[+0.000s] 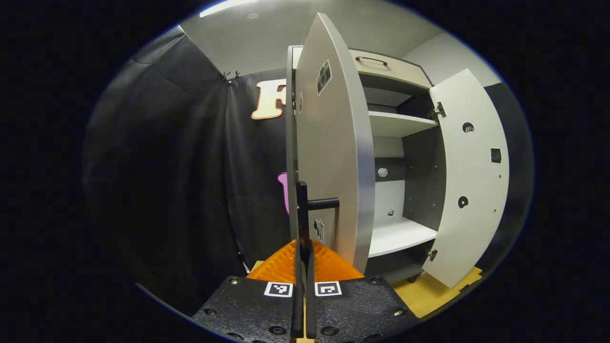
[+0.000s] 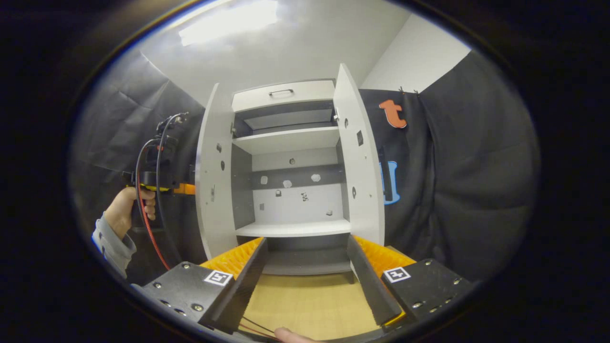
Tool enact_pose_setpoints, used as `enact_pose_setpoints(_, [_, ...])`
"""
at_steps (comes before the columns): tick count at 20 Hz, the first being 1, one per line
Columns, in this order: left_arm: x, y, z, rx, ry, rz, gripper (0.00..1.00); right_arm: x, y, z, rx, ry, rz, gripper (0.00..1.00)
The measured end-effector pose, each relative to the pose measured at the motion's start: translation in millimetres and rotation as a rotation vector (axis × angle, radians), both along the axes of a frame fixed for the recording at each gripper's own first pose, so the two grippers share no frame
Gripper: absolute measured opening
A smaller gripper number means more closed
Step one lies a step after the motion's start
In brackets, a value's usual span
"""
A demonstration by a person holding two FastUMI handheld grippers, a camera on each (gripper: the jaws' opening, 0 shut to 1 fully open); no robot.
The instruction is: Open the right door of the double-door shoe cabinet with the right hand, and open the left door with the left hand.
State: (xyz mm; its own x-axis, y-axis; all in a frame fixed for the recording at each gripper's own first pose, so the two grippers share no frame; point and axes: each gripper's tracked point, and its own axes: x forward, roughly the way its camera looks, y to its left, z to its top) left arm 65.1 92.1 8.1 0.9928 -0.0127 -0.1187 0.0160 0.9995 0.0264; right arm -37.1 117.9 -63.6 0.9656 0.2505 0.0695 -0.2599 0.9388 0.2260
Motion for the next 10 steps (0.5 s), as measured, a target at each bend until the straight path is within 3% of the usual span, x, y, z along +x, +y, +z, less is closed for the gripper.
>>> enact_pose_setpoints(4, [4, 28, -5, 0.014, -0.006, 0.043, 0.02, 0, 10, -3, -0.02, 0.008, 0.013, 0.99])
enact_pose_setpoints(10, [3, 44, -7, -0.053, -0.021, -0.035, 0.01, 2, 19, -6, -0.033, 0.009, 0.022, 0.99])
